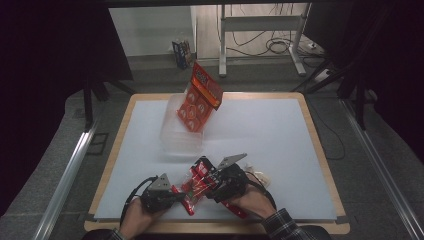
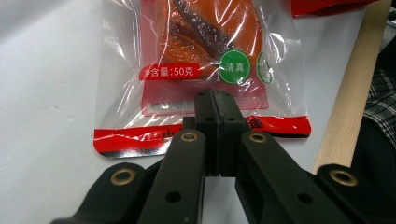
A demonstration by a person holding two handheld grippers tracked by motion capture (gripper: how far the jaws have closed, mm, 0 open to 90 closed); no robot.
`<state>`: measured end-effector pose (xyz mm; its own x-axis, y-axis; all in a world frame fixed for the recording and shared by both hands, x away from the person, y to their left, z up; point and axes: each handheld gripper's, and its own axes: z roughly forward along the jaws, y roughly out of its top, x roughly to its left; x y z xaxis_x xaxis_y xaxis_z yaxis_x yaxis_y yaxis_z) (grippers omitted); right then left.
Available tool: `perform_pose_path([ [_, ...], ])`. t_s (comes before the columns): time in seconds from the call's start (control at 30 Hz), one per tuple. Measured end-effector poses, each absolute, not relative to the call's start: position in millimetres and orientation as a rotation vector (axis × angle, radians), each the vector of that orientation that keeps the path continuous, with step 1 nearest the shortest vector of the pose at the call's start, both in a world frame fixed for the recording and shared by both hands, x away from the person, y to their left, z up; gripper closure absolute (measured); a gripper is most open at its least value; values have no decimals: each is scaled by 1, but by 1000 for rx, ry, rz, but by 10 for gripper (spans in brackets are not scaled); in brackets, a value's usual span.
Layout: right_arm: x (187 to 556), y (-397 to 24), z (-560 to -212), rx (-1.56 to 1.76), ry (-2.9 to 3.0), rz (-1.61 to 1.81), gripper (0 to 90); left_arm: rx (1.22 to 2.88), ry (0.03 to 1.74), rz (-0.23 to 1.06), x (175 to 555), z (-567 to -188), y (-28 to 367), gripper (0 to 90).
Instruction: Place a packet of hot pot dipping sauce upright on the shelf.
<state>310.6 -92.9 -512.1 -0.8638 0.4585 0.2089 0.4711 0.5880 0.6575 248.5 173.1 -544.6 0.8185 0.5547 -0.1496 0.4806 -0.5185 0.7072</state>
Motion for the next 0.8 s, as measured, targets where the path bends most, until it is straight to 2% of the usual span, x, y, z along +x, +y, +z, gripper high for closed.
perform_pose_path([
  [0.13,314,-86,-514,-807,-2729,-1155,138,2207,758,116,249,-545,173,900],
  [0.43,317,-66,-508,-766,-2640,-1172,283,2213,750,123,249,-545,173,900],
  [0.47,317,-61,-507,-764,-2636,-1174,332,2212,752,121,248,-544,173,900],
  [0.5,317,-61,-507,-764,-2636,-1174,332,2213,751,122,248,-544,174,900],
  [0.6,318,-53,-508,-776,-2614,-1149,422,2226,739,129,248,-544,174,900],
  [0.73,321,-50,-507,-797,-2580,-1168,598,2229,739,131,249,-543,175,900],
  [0.8,323,-50,-507,-802,-2550,-1184,625,2235,738,146,248,-542,176,895],
])
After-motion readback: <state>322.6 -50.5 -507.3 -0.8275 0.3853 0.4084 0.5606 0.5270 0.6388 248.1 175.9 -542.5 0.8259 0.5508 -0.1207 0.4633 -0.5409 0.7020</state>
